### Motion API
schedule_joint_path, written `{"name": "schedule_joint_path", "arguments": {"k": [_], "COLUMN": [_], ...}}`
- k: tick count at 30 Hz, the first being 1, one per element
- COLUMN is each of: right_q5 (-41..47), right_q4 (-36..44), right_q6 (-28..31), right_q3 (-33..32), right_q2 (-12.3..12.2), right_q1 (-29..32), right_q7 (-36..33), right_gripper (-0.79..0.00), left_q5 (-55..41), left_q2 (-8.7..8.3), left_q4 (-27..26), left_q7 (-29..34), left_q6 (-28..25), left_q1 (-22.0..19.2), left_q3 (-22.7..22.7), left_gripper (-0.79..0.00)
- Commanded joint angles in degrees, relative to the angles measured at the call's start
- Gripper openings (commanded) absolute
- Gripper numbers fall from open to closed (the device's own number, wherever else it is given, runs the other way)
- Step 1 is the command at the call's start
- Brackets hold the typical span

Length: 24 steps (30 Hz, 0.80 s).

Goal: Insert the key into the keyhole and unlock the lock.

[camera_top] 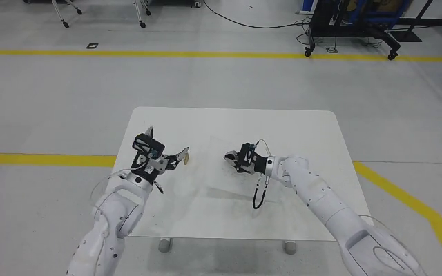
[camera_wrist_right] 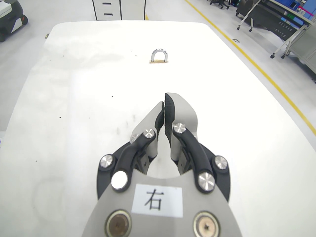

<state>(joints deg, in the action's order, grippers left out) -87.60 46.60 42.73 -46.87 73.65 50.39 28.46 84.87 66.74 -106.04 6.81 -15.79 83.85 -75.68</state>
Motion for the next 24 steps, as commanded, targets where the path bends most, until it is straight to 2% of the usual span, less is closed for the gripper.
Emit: {"name": "schedule_joint_path", "arguments": {"k": [1,3,9,16,24], "right_q5": [-0.69,-0.95,-0.53,-0.84,-0.96], "right_q4": [-0.11,-0.43,-2.04,-4.46,-7.04], "right_q6": [-0.64,-0.49,-0.20,1.98,4.67], "right_q3": [-0.01,0.00,-0.76,-0.86,-0.62], "right_q2": [-0.10,-0.16,-0.43,-0.63,-0.68], "right_q1": [0.18,0.16,-0.05,-0.85,-1.80], "right_q7": [1.18,1.49,3.21,4.87,9.03], "right_gripper": [-0.785,-0.785,-0.785,-0.785,-0.785], "left_q5": [1.61,3.68,4.58,13.21,16.93], "left_q2": [0.44,1.04,3.24,4.95,7.00], "left_q4": [2.04,4.88,14.01,20.58,26.67], "left_q7": [3.17,5.90,10.79,13.54,14.95], "left_q6": [-3.30,-4.21,-0.72,3.71,6.62], "left_q1": [-4.37,-8.27,-15.90,-20.28,-23.75], "left_q3": [4.82,8.95,17.53,24.24,29.14], "left_gripper": [0.000,0.000,0.000,0.000,0.000]}}
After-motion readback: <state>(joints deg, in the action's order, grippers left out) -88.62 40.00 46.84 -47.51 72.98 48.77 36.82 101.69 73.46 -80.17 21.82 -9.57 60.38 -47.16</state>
